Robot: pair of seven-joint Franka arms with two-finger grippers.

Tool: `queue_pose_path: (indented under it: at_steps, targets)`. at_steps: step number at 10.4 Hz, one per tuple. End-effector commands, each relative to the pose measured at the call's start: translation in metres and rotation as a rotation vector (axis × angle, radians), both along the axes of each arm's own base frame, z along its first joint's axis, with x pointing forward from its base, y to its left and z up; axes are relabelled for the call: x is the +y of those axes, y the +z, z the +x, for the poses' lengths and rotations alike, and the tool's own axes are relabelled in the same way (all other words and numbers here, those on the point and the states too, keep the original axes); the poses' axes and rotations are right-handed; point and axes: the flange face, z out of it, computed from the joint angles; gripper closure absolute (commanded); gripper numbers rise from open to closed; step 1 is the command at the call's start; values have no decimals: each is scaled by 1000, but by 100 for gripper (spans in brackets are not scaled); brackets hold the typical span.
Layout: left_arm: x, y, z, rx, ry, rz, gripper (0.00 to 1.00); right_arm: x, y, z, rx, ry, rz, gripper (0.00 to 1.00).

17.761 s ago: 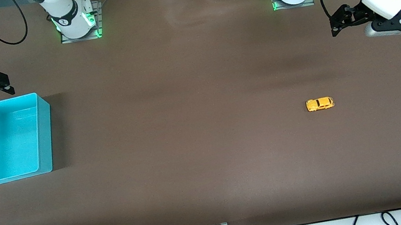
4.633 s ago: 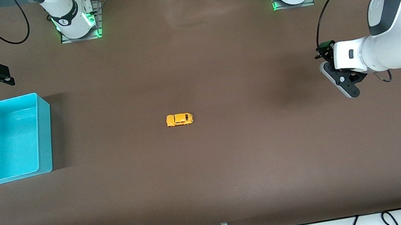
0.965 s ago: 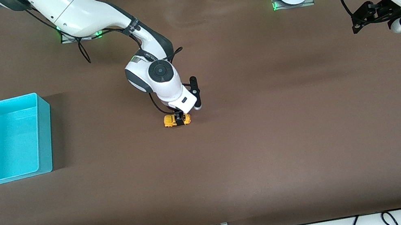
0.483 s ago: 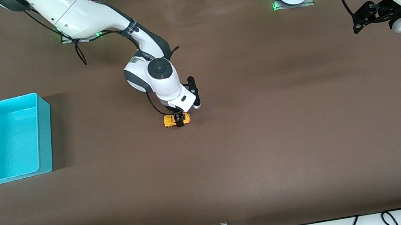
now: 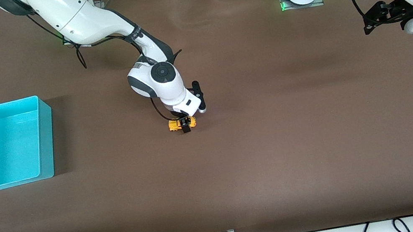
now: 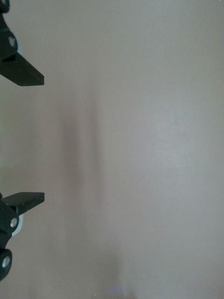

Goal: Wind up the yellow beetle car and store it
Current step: 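Lift the yellow car off the table with the right gripper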

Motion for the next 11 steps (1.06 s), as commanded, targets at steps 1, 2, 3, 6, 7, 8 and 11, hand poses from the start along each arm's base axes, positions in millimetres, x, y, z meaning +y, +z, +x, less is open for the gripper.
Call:
queue_pose_path:
  at_steps: [1,2,3,6,7,8,11]
  targets:
    - [2,7,0,5,5,-11,0,-11,-7,0,-8,-28,2,0]
    - [1,7,0,5,3,-11,0,-12,-7,0,-8,-37,0,0]
    - [1,7,0,5,3,-11,0,-13,-5,1,-11,-38,1,26]
    - [1,7,0,5,3,-11,0,-13,17,7,-38,-39,9,81]
    - [1,7,0,5,3,-12,0,-14,31,8,-43,-39,-8,88]
    - [0,7,0,5,2,-12,0,-17,48,8,-45,-24,-36,90]
    - [-1,7,0,5,0,-12,0,-56,90,16,-45,3,-42,95]
